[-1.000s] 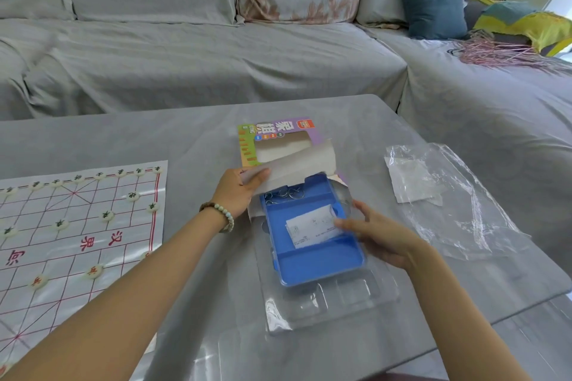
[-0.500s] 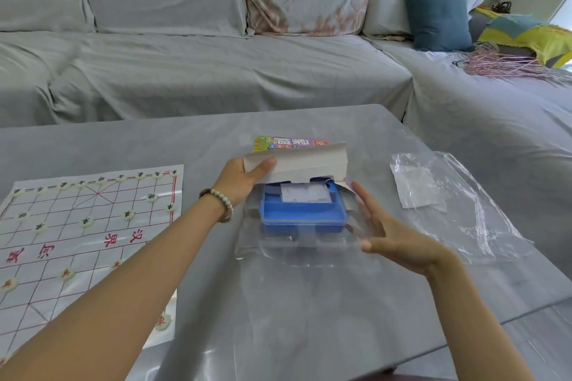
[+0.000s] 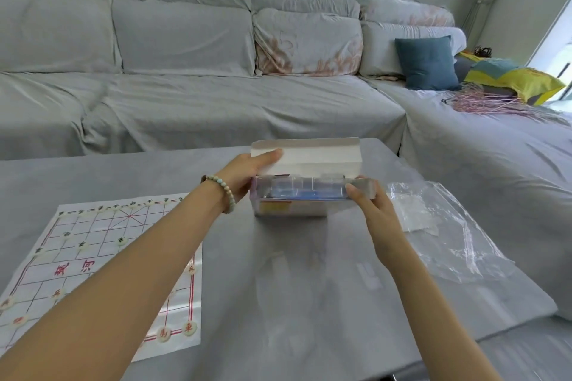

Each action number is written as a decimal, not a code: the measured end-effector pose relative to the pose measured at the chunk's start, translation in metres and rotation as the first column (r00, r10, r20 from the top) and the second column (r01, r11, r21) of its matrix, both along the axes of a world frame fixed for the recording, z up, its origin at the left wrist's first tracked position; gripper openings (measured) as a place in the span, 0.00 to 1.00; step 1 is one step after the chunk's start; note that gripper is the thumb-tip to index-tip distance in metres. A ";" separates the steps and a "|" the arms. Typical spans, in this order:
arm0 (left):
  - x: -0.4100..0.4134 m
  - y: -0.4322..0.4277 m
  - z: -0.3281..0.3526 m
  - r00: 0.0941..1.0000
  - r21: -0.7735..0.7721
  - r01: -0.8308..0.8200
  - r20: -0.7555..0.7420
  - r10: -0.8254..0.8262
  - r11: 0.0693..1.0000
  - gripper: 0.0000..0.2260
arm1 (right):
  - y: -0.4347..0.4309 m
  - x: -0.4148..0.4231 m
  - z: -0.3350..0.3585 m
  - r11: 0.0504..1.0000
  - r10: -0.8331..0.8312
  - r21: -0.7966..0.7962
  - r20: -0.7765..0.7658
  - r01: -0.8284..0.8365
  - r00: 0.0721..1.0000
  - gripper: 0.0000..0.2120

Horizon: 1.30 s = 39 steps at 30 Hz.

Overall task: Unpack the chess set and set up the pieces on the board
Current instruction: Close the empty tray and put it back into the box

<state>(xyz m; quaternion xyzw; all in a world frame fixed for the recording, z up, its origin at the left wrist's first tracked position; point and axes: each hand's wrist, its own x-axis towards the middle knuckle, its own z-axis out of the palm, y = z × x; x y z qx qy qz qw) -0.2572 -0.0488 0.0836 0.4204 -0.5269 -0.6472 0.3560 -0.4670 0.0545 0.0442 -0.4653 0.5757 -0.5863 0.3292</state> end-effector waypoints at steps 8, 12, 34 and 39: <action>0.023 0.012 0.045 0.993 0.173 0.106 0.024 -0.112 0.979 0.22 | 0.004 0.027 0.036 0.999 0.021 0.029 0.123 -0.025 0.992 0.11; 0.033 0.025 0.040 1.000 0.143 0.011 -0.011 -0.010 0.990 0.19 | 0.008 0.039 0.035 0.999 0.023 0.039 0.147 -0.029 0.989 0.07; 0.020 0.070 0.017 0.958 -0.378 -0.274 -0.188 0.216 0.884 0.06 | -0.001 0.042 0.050 0.974 0.128 -0.219 0.298 -0.063 0.946 0.10; 0.020 0.065 0.007 0.941 -0.434 -0.340 -0.162 0.298 0.835 0.05 | -0.006 0.044 0.048 0.980 0.061 -0.199 0.270 -0.006 0.961 0.04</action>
